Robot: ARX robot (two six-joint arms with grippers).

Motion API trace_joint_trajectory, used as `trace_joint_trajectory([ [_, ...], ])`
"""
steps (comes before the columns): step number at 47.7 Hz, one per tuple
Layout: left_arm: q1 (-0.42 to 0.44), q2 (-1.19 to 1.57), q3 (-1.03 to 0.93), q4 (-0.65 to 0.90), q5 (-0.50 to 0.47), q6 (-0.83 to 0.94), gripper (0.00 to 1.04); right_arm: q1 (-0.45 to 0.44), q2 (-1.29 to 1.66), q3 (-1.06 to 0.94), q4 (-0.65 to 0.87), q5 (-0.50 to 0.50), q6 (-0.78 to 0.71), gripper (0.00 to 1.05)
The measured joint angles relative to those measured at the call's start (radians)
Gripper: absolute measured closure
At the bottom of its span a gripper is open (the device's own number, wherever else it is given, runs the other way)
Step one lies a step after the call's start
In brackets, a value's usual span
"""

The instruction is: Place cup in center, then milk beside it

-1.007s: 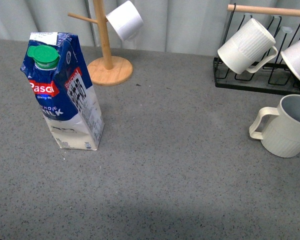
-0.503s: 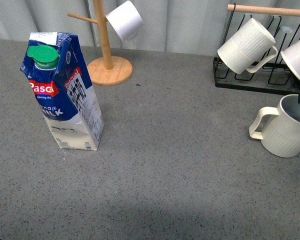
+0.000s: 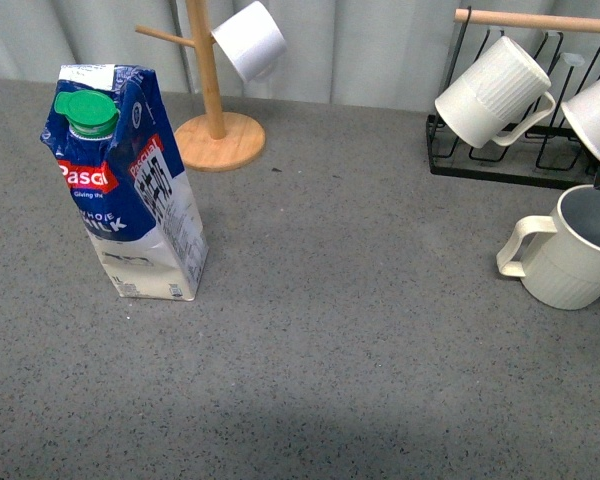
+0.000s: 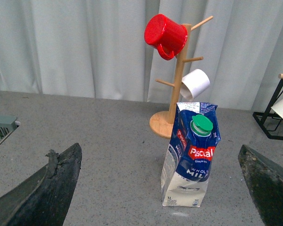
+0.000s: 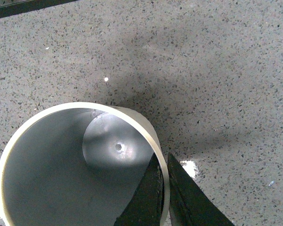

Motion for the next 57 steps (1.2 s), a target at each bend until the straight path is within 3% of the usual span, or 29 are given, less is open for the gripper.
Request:
trace_joint_trajectory([
  [6, 0.000, 0.000, 0.000, 0.000, 0.000, 0.000, 0.06, 0.010, -0.021, 0.000, -0.004, -0.005, -0.012, 1.03],
  [13, 0.000, 0.000, 0.000, 0.000, 0.000, 0.000, 0.06, 0.062, -0.095, 0.009, -0.076, -0.082, -0.047, 1.03],
  [32, 0.000, 0.000, 0.000, 0.000, 0.000, 0.000, 0.06, 0.295, -0.049, 0.047, -0.118, -0.121, -0.041, 1.03],
  [52, 0.000, 0.000, 0.000, 0.000, 0.000, 0.000, 0.06, 0.346, 0.026, 0.096, -0.148, -0.095, -0.017, 1.03],
  [57, 0.000, 0.000, 0.000, 0.000, 0.000, 0.000, 0.06, 0.346, 0.026, 0.096, -0.143, -0.093, -0.016, 0.90],
])
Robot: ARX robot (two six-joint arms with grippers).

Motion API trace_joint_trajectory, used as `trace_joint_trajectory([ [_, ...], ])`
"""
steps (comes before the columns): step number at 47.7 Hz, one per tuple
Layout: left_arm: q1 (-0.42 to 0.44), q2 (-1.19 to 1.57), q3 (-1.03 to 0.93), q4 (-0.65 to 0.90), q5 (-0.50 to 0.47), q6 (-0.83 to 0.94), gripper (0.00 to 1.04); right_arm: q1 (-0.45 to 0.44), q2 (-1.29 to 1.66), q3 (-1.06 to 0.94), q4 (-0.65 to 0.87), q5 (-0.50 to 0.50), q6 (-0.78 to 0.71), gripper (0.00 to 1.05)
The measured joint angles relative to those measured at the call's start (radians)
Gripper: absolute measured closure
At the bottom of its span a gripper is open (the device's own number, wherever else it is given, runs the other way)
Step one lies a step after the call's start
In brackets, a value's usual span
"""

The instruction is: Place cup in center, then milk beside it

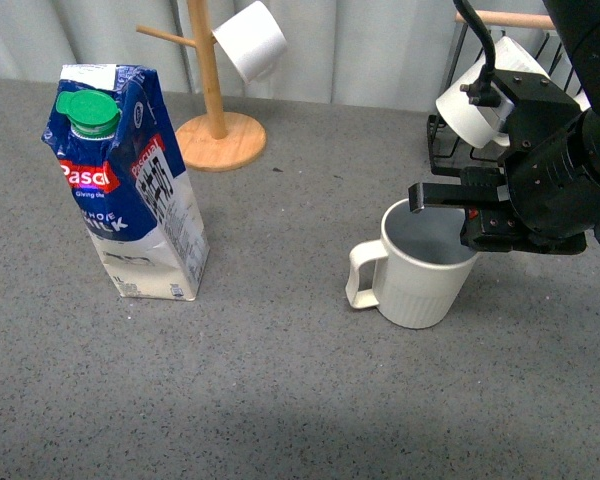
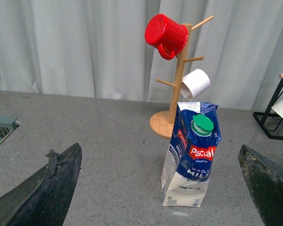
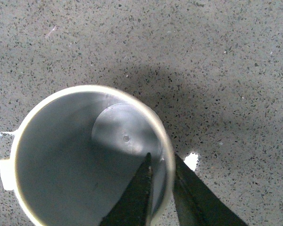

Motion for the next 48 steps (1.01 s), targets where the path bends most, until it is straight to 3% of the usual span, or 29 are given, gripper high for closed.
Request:
trace_joint_trajectory([
  [14, 0.000, 0.000, 0.000, 0.000, 0.000, 0.000, 0.06, -0.028, -0.060, -0.050, 0.076, -0.050, 0.034, 0.41],
  [24, 0.000, 0.000, 0.000, 0.000, 0.000, 0.000, 0.06, -0.050, -0.212, -0.141, 0.187, 0.022, -0.011, 0.10],
  [26, 0.000, 0.000, 0.000, 0.000, 0.000, 0.000, 0.06, -0.055, -0.232, -0.160, 0.214, 0.027, -0.024, 0.07],
  [28, 0.000, 0.000, 0.000, 0.000, 0.000, 0.000, 0.06, -0.058, -0.251, -0.182, 0.247, 0.034, -0.035, 0.08],
  [30, 0.000, 0.000, 0.000, 0.000, 0.000, 0.000, 0.06, -0.056, -0.253, -0.248, 0.418, 0.117, -0.083, 0.15],
  [33, 0.000, 0.000, 0.000, 0.000, 0.001, 0.000, 0.06, -0.059, -0.240, -0.381, 0.772, 0.209, -0.153, 0.25],
  [36, 0.000, -0.001, 0.000, 0.000, -0.002, 0.000, 0.06, -0.080, -0.252, -0.534, 1.129, 0.202, -0.204, 0.40],
  [38, 0.000, 0.000, 0.000, -0.001, -0.002, 0.000, 0.06, -0.097, -0.293, -0.587, 1.255, 0.190, -0.218, 0.48],
  [48, 0.000, -0.001, 0.000, -0.001, -0.001, 0.000, 0.06, -0.149, -0.464, -0.720, 1.300, 0.147, -0.239, 0.82],
])
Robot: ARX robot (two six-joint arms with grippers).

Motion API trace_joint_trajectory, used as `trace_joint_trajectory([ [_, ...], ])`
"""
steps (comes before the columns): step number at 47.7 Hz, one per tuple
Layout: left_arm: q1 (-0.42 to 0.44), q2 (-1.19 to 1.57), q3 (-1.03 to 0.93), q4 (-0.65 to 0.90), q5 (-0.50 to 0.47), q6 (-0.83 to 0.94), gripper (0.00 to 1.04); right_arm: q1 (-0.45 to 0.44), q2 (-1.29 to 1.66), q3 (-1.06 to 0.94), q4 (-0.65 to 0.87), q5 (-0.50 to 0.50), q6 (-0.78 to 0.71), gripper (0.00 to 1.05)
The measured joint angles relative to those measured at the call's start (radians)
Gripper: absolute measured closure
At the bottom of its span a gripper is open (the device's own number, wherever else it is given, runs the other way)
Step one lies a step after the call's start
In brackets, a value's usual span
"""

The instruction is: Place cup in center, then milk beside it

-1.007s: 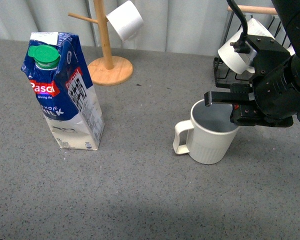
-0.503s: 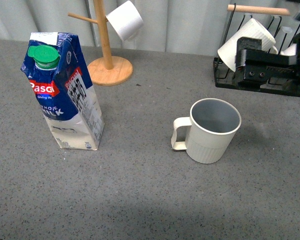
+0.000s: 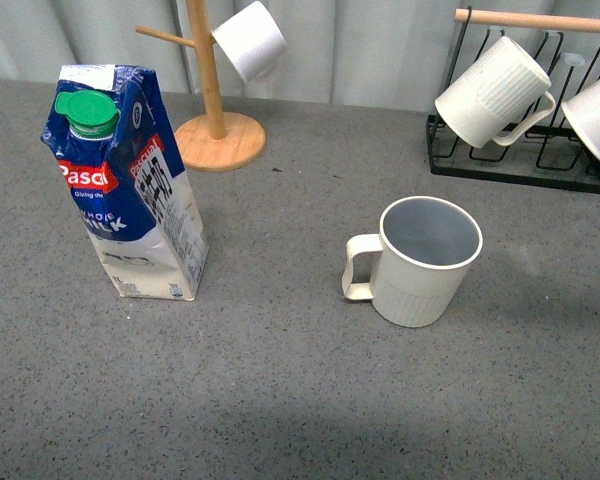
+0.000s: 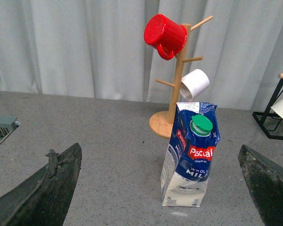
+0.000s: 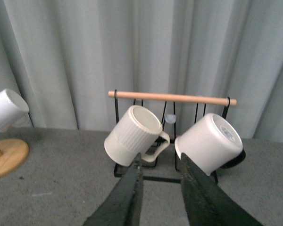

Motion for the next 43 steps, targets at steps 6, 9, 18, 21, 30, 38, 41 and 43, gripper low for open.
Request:
trace_joint_trajectory([
  [6, 0.000, 0.000, 0.000, 0.000, 0.000, 0.000, 0.06, -0.028, -0.101, -0.076, -0.039, -0.032, -0.004, 1.04],
  [9, 0.000, 0.000, 0.000, 0.000, 0.000, 0.000, 0.06, -0.036, -0.144, -0.098, -0.055, -0.042, -0.005, 1.04],
  [18, 0.000, 0.000, 0.000, 0.000, 0.000, 0.000, 0.06, -0.063, -0.264, -0.154, -0.123, -0.065, -0.005, 1.04],
  [21, 0.000, 0.000, 0.000, 0.000, 0.000, 0.000, 0.06, -0.071, -0.314, -0.174, -0.153, -0.074, -0.005, 1.04],
  [30, 0.000, 0.000, 0.000, 0.000, 0.000, 0.000, 0.06, -0.144, -0.449, -0.211, -0.249, -0.144, -0.005, 1.04],
  [38, 0.000, 0.000, 0.000, 0.000, 0.000, 0.000, 0.06, -0.146, -0.564, -0.235, -0.336, -0.148, -0.005, 1.04],
  [41, 0.000, 0.000, 0.000, 0.000, 0.000, 0.000, 0.06, -0.146, -0.621, -0.245, -0.385, -0.148, -0.005, 1.04],
  [43, 0.000, 0.000, 0.000, 0.000, 0.000, 0.000, 0.06, -0.146, -0.658, -0.250, -0.417, -0.148, -0.005, 1.04],
])
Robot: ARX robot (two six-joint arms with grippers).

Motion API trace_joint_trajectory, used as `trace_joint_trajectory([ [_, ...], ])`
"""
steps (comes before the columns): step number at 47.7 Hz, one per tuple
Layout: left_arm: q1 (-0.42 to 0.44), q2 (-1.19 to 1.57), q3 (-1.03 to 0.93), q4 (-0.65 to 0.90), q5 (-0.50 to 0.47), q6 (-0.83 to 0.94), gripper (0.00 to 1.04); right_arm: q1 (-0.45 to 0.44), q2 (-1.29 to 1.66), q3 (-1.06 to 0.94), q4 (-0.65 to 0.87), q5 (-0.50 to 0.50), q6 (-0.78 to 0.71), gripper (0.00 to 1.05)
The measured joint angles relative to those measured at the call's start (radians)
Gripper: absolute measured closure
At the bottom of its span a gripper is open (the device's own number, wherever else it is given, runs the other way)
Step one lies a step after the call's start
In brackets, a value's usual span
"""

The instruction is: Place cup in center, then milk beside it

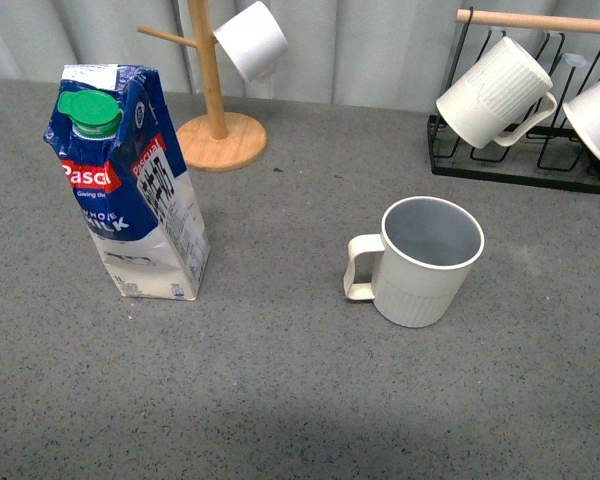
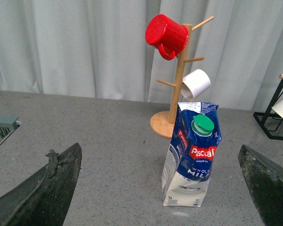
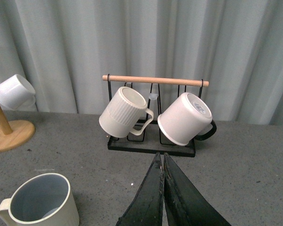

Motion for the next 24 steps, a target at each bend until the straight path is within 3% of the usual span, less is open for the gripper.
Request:
trace_joint_trajectory([
  [24, 0.000, 0.000, 0.000, 0.000, 0.000, 0.000, 0.06, 0.000, -0.335, -0.013, -0.304, 0.000, 0.000, 1.04],
])
